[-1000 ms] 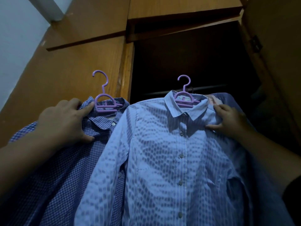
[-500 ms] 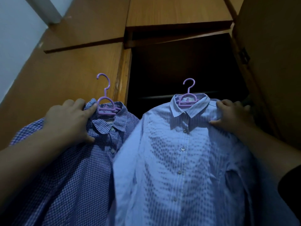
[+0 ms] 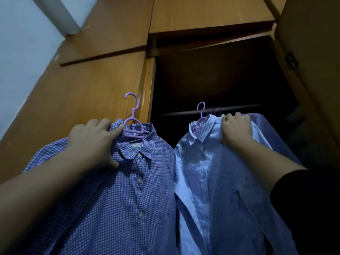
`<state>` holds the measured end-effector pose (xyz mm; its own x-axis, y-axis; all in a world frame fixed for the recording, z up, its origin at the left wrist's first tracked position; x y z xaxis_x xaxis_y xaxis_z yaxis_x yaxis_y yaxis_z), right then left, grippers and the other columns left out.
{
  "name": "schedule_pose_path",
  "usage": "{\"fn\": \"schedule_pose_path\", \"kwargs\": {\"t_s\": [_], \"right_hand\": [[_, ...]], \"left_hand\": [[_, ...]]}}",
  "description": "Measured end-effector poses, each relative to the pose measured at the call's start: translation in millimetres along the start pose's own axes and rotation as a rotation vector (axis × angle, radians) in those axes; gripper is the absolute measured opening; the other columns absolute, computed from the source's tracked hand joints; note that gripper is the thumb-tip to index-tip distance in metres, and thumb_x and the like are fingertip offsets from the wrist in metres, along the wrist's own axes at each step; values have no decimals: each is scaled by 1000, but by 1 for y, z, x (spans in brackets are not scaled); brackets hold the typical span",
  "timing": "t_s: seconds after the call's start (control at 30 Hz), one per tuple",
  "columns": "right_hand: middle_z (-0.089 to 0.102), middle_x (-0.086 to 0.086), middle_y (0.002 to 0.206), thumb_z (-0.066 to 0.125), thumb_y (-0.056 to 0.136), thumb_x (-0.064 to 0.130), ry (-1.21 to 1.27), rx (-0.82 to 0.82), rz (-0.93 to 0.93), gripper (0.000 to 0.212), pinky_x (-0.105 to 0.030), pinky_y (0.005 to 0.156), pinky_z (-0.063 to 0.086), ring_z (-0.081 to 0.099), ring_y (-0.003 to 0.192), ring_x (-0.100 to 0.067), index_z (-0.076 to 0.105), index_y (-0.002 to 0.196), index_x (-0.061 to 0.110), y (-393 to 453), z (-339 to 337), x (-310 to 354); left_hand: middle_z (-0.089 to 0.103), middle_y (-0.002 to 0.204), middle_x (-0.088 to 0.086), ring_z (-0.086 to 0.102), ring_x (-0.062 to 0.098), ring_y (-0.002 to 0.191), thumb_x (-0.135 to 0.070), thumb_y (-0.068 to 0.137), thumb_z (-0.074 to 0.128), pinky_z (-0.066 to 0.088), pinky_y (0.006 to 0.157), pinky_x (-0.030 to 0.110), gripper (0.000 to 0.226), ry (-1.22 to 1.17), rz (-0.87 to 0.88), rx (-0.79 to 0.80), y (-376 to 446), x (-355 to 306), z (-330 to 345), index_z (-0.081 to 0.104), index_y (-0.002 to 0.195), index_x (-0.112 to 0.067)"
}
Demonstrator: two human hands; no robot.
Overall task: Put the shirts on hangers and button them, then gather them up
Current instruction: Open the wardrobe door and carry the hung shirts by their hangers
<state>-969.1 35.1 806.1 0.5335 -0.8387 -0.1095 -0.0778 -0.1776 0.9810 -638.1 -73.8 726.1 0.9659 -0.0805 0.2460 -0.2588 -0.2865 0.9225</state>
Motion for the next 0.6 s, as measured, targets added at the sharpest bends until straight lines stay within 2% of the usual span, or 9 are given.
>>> {"fn": "schedule_pose_path", "kwargs": {"t_s": [0.13, 0.37, 0.6], "right_hand": [[53, -4, 119, 51, 88, 26, -41, -17, -35, 36, -35, 89, 36, 45, 110, -26, 53, 123, 16, 14, 15, 22], [54, -5, 124, 51, 88, 26, -89, -5, -60, 37, -35, 95, 35, 45, 113, -25, 56, 124, 18, 47, 54, 39], [53, -6, 126, 49, 90, 28, -127, 15, -33, 35, -37, 97, 35, 44, 115, -27, 55, 124, 20, 81, 88, 47]], "left_hand": [[36, 133, -9, 42, 15, 116, -90, 57, 50, 40, 72, 26, 114, -20, 9, -24, 7, 1, 2, 3, 150, -43], [34, 132, -12, 41, 12, 117, -93, 55, 44, 47, 76, 25, 115, -6, 43, -80, 22, -10, 6, -3, 148, -46], [27, 137, -14, 36, 11, 122, -94, 56, 41, 46, 82, 24, 115, -1, 75, -82, 45, -22, 11, -8, 147, -46]]}}
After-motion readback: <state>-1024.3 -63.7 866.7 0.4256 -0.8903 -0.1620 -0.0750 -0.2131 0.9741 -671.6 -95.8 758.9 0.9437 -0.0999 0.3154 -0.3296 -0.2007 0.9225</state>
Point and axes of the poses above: each hand's wrist, its own y-axis towards the middle knuckle, its own z-axis out of the palm, x = y × z, the point moved 7 cm from there along y, towards the middle knuckle
